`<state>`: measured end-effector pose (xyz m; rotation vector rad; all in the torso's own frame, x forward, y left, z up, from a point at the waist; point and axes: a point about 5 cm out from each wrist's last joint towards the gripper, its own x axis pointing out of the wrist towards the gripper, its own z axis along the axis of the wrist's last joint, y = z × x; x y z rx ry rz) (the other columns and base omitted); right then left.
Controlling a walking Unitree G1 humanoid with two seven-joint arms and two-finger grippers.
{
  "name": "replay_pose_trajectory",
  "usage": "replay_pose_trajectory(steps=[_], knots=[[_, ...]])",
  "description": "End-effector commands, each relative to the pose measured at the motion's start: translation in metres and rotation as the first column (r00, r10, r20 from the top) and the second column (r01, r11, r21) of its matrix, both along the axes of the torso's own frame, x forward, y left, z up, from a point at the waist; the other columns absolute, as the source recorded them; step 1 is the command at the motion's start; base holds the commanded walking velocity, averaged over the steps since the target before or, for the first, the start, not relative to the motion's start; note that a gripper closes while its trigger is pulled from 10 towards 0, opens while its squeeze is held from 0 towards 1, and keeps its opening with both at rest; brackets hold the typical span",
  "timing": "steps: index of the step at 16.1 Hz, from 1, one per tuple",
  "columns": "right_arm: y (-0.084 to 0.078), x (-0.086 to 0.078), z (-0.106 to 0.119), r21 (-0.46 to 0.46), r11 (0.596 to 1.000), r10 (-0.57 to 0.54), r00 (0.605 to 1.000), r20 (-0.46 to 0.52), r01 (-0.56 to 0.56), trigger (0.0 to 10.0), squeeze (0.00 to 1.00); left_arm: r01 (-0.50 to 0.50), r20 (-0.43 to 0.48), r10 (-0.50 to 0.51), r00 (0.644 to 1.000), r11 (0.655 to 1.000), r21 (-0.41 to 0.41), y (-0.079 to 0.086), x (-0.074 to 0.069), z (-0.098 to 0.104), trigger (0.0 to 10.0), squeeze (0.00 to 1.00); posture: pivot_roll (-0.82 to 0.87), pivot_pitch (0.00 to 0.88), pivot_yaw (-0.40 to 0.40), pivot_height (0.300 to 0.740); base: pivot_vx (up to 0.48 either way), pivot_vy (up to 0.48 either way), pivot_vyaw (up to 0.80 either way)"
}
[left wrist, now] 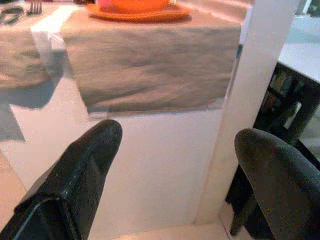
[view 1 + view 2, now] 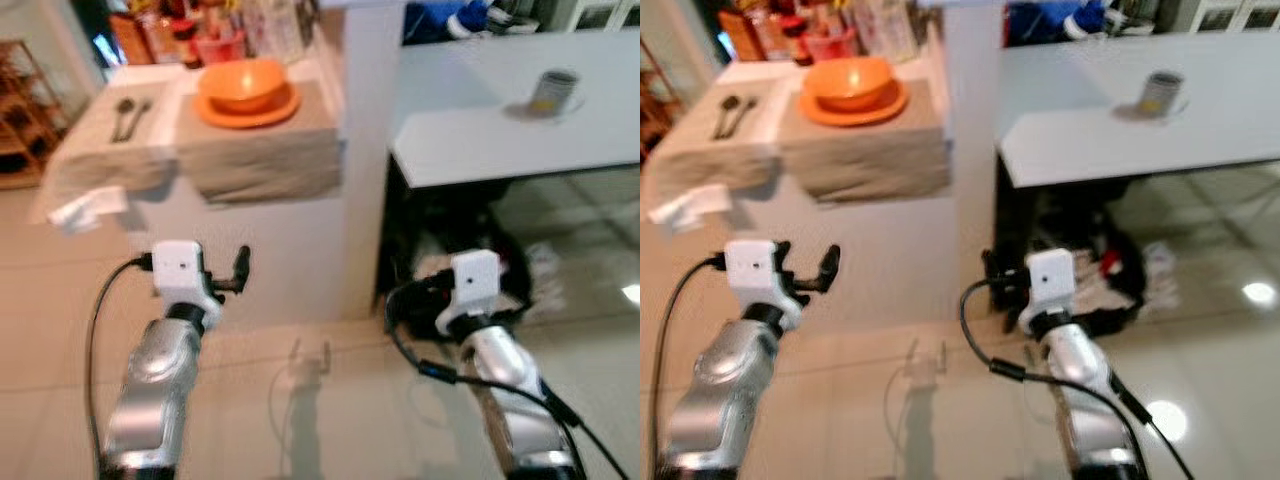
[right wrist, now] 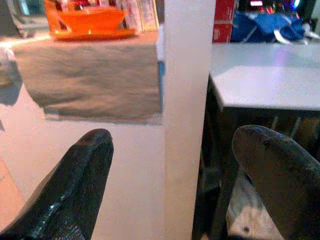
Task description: Setting the table
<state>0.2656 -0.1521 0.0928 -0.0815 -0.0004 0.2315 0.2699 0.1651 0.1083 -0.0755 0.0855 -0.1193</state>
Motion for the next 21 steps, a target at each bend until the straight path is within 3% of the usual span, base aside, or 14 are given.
replay_pose_trajectory(steps=[1,5,14,16,21], knots=[[0.002,0.002,0.003,0.002,1.000,0.009,1.000,0.018,-0.009,10.0,0.00,-0.023,0.007,0.023,1.000,0.999,0.026,0.007,0.001,0.003,10.0,0.00,-0.05,0.000,0.064,0.740,0.000,0.480,0.00],[0.005,0.003,0.003,0.002,1.000,0.017,1.000,0.020,-0.017,10.0,0.00,0.000,0.000,0.000,1.000,0.999,0.046,0.004,0.001,0.002,10.0,0.00,-0.05,0.000,0.067,0.740,0.000,0.480,0.00],[0.004,0.001,0.002,-0.005,1.000,0.022,1.000,0.013,-0.022,10.0,0.00,0.001,0.025,-0.003,1.000,0.997,0.075,0.000,0.002,0.003,10.0,0.00,-0.05,0.000,0.066,0.740,0.000,0.000,0.00],[0.004,0.001,0.006,-0.039,0.999,0.015,0.998,0.056,-0.013,10.0,0.00,-0.003,0.071,-0.003,0.997,0.997,0.077,0.001,0.002,0.009,10.0,0.00,-0.05,0.000,0.066,0.740,0.381,0.000,0.00],[-0.010,0.007,0.022,0.000,0.995,-0.099,0.984,0.151,0.101,10.0,0.00,-0.076,0.176,0.068,0.982,0.996,0.040,0.010,0.002,0.024,10.0,0.00,-0.05,0.000,0.066,0.740,0.444,0.000,0.00]])
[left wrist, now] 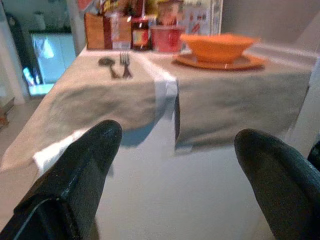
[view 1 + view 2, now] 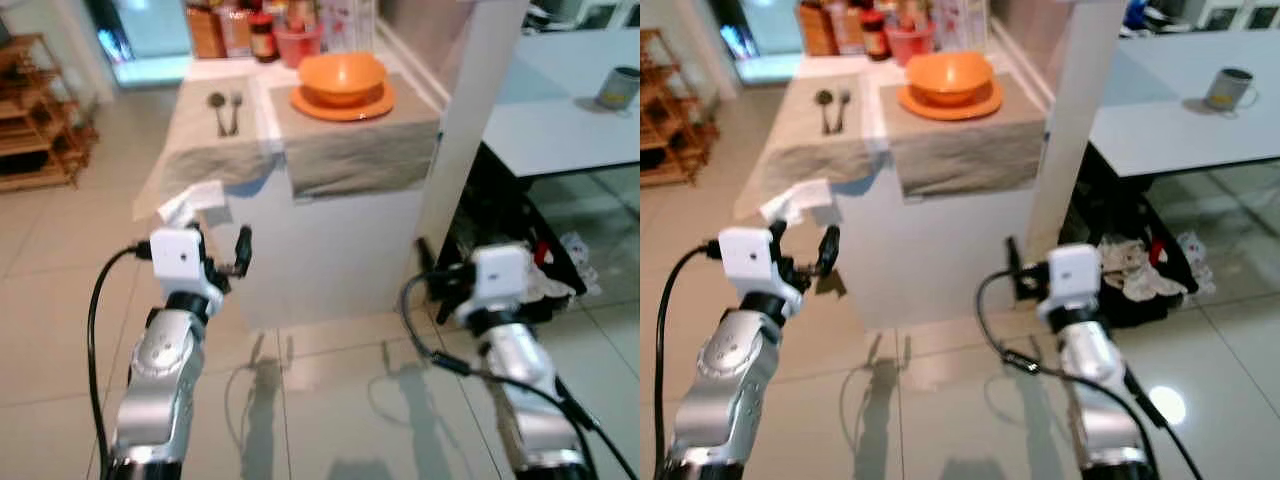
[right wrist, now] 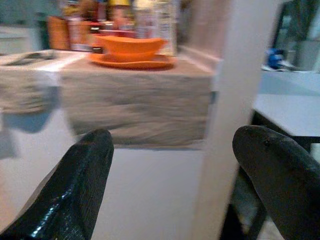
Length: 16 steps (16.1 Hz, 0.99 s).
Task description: Setting the table
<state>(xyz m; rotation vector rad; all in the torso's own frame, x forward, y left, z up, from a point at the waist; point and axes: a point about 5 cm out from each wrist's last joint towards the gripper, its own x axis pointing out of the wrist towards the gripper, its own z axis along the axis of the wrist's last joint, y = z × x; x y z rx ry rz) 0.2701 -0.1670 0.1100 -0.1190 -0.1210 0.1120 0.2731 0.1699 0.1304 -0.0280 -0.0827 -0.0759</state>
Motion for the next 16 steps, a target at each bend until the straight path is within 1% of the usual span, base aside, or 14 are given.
replay_pose_trajectory(steps=[1,5,10,14,16], knots=[[0.006,0.003,0.002,0.010,1.000,0.017,1.000,0.014,-0.017,10.0,0.00,-0.016,-0.003,0.016,1.000,1.000,0.010,0.004,0.000,0.000,10.0,0.00,-0.05,0.000,0.065,0.740,0.435,0.000,0.00],[0.007,0.003,0.000,0.000,1.000,0.019,1.000,0.005,-0.019,10.0,0.00,0.000,-0.004,0.000,1.000,1.000,0.012,0.001,0.000,-0.001,10.0,0.00,-0.05,0.000,0.065,0.740,0.435,0.000,0.00],[0.007,0.003,-0.004,-0.011,1.000,0.027,1.000,-0.004,-0.027,10.0,0.00,0.027,0.037,-0.027,0.999,1.000,0.014,-0.006,0.001,0.008,10.0,0.00,-0.05,0.000,0.061,0.740,0.434,0.000,0.00],[0.008,0.004,-0.006,-0.012,0.999,0.036,0.999,-0.007,-0.036,10.0,0.00,0.032,0.034,-0.033,0.999,0.999,0.023,-0.007,0.002,0.008,10.0,0.00,-0.04,0.000,0.062,0.740,0.435,0.000,0.00],[0.009,0.004,-0.006,-0.012,0.999,0.039,0.999,-0.009,-0.039,10.0,0.00,0.051,0.033,-0.052,0.998,0.998,0.030,-0.009,0.003,0.008,10.0,0.00,-0.05,0.000,0.064,0.740,0.435,0.000,0.00]])
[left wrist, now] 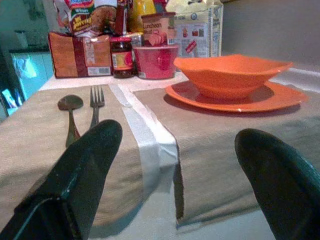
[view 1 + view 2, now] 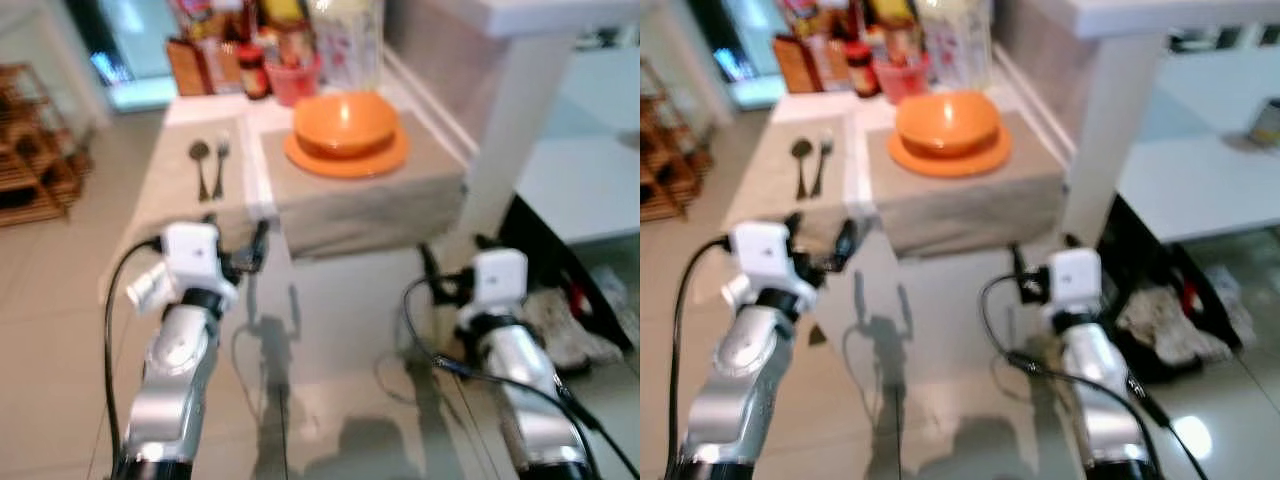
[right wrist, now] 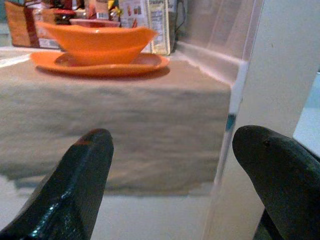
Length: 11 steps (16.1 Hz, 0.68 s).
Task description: Setting the table
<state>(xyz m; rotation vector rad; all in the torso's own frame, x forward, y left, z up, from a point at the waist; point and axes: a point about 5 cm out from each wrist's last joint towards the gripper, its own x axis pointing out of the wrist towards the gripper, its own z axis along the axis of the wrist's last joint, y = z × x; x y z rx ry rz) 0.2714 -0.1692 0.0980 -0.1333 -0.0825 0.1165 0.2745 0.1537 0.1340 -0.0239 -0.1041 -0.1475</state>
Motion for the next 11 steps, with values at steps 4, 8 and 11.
replay_pose_trajectory(steps=[4,8,11], knots=[[0.0115,0.0014,0.0047,0.002,0.999,0.044,0.999,0.028,-0.044,10.0,0.00,0.011,-0.012,-0.010,1.000,0.999,0.039,0.0027,0.0020,0.0006,10.0,0.00,-0.05,0.000,0.064,0.740,0.440,0.000,0.00],[0.0123,-0.0004,0.0036,0.001,0.999,0.050,0.998,0.024,-0.050,10.0,0.00,0.065,-0.035,-0.062,0.997,0.995,0.076,-0.0030,0.0004,-0.0045,10.0,0.00,-0.05,0.000,0.065,0.740,0.293,0.000,0.00],[0.0131,-0.0013,0.0037,0.001,0.999,0.053,0.998,0.025,-0.053,10.0,0.00,0.065,-0.031,-0.063,0.998,0.995,0.078,-0.0015,0.0020,-0.0025,10.0,0.00,-0.05,0.000,0.069,0.740,0.000,0.000,0.00]])
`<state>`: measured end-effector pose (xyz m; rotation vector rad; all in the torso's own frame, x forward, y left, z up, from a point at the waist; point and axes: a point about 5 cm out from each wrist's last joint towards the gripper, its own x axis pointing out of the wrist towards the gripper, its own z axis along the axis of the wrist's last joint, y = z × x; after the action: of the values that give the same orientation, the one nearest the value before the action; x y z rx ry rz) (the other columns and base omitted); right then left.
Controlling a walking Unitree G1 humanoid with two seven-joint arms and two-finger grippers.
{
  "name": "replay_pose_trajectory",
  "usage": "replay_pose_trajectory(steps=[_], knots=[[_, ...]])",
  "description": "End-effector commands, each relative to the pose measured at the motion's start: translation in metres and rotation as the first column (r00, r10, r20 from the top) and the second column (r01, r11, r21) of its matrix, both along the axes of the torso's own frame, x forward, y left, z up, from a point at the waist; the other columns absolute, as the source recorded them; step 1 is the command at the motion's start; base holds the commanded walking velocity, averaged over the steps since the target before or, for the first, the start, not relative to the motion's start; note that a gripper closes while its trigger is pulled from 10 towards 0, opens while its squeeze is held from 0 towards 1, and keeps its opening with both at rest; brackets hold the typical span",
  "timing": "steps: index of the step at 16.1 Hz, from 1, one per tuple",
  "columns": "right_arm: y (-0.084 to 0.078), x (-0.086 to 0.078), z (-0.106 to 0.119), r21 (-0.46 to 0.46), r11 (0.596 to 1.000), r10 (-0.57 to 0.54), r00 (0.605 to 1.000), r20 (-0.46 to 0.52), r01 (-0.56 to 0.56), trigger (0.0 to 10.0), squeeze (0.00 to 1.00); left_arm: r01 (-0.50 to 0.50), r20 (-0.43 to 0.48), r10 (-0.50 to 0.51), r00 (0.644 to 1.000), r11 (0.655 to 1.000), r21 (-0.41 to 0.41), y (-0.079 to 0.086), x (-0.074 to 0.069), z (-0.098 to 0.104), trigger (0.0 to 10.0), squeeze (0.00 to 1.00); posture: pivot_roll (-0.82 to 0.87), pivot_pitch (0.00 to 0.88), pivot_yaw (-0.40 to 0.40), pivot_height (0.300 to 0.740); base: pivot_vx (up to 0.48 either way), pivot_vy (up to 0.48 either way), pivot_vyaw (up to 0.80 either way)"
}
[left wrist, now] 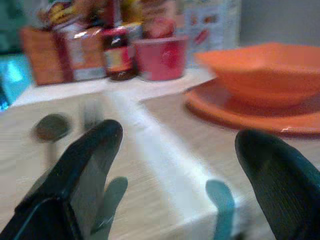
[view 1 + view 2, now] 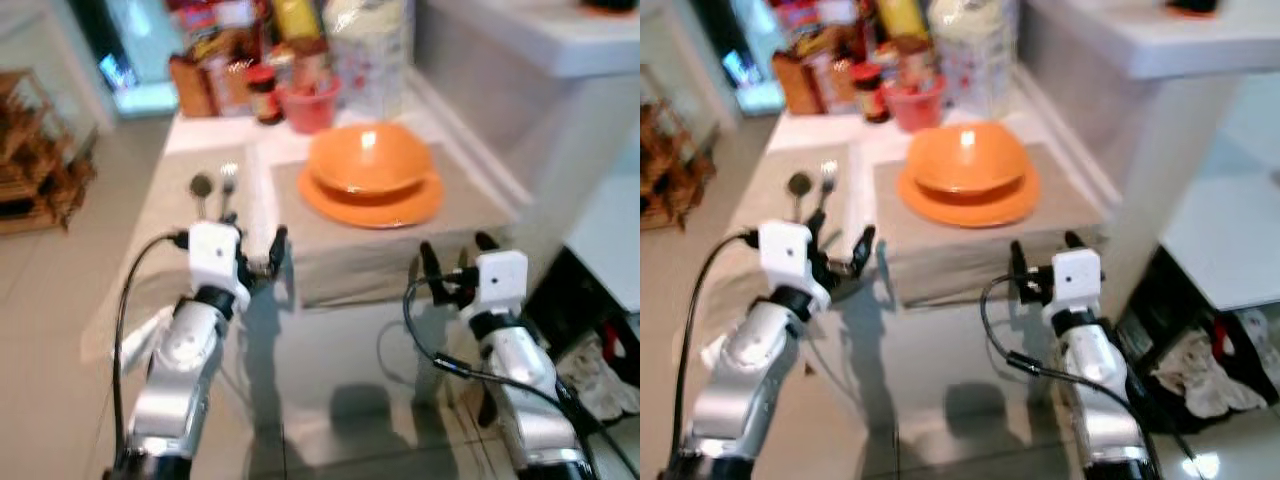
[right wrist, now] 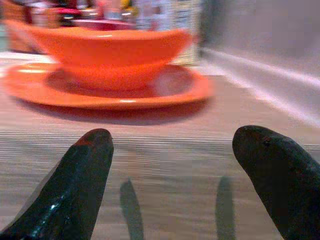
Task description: Setting the table
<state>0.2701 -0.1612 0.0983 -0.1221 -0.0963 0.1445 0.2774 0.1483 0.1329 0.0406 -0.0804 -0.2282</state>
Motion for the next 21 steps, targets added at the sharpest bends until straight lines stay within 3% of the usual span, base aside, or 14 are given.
replay_pose_trajectory(steps=[1,6,8,10,13,16,21], knots=[[0.006,0.000,0.002,-0.012,1.000,0.029,1.000,0.000,-0.029,10.0,0.00,-0.019,-0.009,0.019,1.000,1.000,0.006,0.005,0.000,-0.001,10.0,0.00,-0.05,0.000,0.069,0.740,0.000,0.000,0.00],[0.007,-0.001,0.001,-0.022,0.999,0.037,0.999,-0.012,-0.037,10.0,0.00,-0.031,-0.017,0.032,0.999,0.999,0.014,0.003,-0.002,-0.004,10.0,0.00,-0.05,0.000,0.065,0.740,0.000,0.000,-0.40],[0.008,-0.001,0.008,-0.026,0.998,0.053,0.999,-0.004,-0.053,10.0,0.00,-0.040,-0.046,0.041,0.998,0.999,0.032,0.013,-0.010,-0.009,10.0,0.00,-0.05,0.000,0.068,0.740,0.000,0.000,0.00],[0.006,-0.007,0.006,-0.024,0.998,0.058,0.998,-0.013,-0.059,10.0,0.00,-0.041,-0.129,0.047,0.991,0.998,0.045,0.037,-0.034,-0.025,10.0,0.00,-0.04,0.000,0.076,0.740,0.000,0.000,0.00],[0.007,-0.010,0.001,-0.011,0.998,0.057,0.998,-0.033,-0.058,10.0,0.00,-0.067,-0.177,0.069,0.982,0.998,0.020,0.049,-0.061,-0.037,10.0,0.00,-0.03,0.000,0.077,0.740,0.000,0.000,0.00],[0.011,-0.008,0.001,-0.010,0.998,0.068,0.997,-0.043,-0.069,10.0,0.00,-0.062,-0.147,0.061,0.987,0.998,-0.008,0.033,-0.057,-0.032,10.0,0.00,-0.02,0.000,0.065,0.740,0.000,0.000,0.00],[0.012,-0.005,0.001,-0.025,0.997,0.075,0.996,-0.047,-0.076,10.0,0.00,-0.072,-0.120,0.068,0.990,0.997,-0.029,0.022,-0.046,-0.025,10.0,0.00,-0.03,0.000,0.060,0.740,0.000,0.000,0.32]])
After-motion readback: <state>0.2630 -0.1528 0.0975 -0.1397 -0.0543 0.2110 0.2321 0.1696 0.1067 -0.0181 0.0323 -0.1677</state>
